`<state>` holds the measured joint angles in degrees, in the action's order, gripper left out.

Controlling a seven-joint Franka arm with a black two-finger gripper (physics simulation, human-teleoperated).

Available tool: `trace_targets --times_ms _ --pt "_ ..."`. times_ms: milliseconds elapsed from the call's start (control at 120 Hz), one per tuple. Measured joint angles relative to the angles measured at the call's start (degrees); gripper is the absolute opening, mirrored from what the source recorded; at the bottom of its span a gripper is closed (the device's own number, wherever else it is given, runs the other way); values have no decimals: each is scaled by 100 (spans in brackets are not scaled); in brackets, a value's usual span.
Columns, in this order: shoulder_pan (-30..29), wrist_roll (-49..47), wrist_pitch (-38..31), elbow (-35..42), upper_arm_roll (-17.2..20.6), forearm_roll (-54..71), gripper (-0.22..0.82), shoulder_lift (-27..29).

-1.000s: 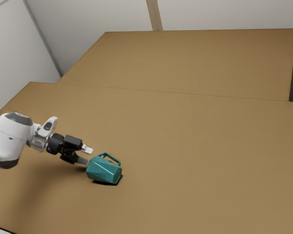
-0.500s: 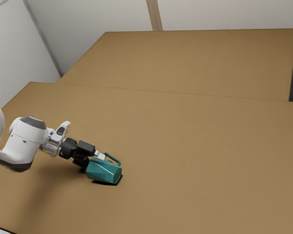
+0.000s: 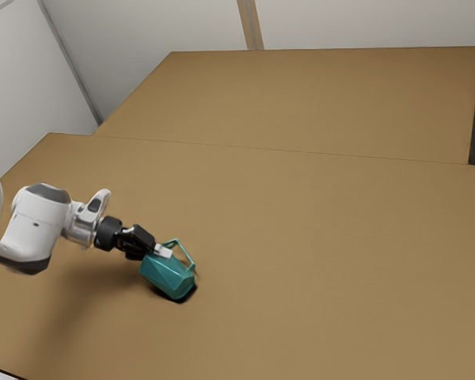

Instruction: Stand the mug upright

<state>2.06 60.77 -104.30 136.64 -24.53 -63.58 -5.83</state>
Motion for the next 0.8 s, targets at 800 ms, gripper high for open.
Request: trace_targets --times_ms 800 --pt "803 -2029 -2108 -2181 975 5824 -18 53"
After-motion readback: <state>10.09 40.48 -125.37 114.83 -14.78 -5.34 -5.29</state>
